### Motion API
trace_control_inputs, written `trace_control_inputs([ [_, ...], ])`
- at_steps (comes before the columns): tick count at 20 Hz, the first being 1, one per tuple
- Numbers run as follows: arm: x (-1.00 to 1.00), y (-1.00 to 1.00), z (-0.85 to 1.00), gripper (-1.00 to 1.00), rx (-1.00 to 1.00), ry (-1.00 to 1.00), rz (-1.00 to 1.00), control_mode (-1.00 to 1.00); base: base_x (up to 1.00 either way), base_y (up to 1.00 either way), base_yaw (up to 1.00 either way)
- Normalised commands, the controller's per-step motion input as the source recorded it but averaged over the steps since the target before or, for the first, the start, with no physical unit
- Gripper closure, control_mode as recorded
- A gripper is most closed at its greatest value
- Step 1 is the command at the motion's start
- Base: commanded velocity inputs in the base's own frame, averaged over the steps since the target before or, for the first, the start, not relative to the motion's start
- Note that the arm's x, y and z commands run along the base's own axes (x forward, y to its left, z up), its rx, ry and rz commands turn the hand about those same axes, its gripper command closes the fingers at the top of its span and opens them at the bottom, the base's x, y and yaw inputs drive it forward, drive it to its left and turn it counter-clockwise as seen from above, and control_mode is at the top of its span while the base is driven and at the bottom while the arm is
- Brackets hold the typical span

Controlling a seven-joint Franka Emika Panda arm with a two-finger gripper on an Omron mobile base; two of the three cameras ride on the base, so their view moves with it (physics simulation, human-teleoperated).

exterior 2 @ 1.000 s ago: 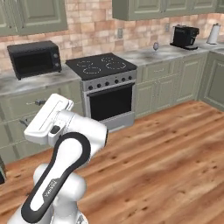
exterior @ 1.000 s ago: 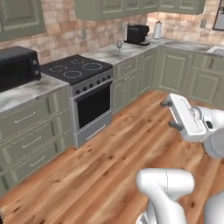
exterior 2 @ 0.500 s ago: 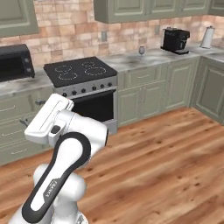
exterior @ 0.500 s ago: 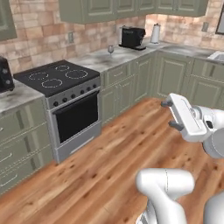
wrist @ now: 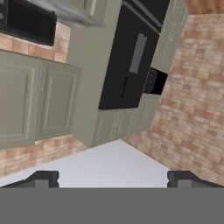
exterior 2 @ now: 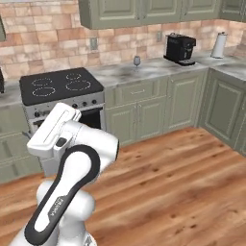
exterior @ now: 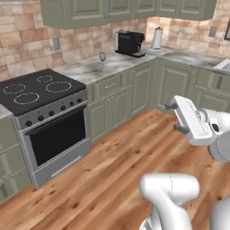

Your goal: Retrieve the wine glasses from the counter and place one next to each plate.

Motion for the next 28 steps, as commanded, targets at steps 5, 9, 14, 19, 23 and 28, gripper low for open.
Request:
trace_control_inputs([
  [5,0.0,0.0,0.0,-1.0,0.0,0.0,0.0,1.0,1.0,-0.59,0.05],
  [9,0.0,0.0,0.0,-1.0,0.0,0.0,0.0,1.0,1.0,-0.23,0.01],
  [14,0.0,0.0,0.0,-1.0,0.0,0.0,0.0,1.0,1.0,-0.06,0.04],
  [19,0.0,0.0,0.0,-1.0,0.0,0.0,0.0,1.0,1.0,0.0,0.13],
  [23,0.0,0.0,0.0,-1.0,0.0,0.0,0.0,1.0,0.88,0.1,0.23],
  [28,0.0,0.0,0.0,-1.0,0.0,0.0,0.0,1.0,0.62,0.09,0.28],
])
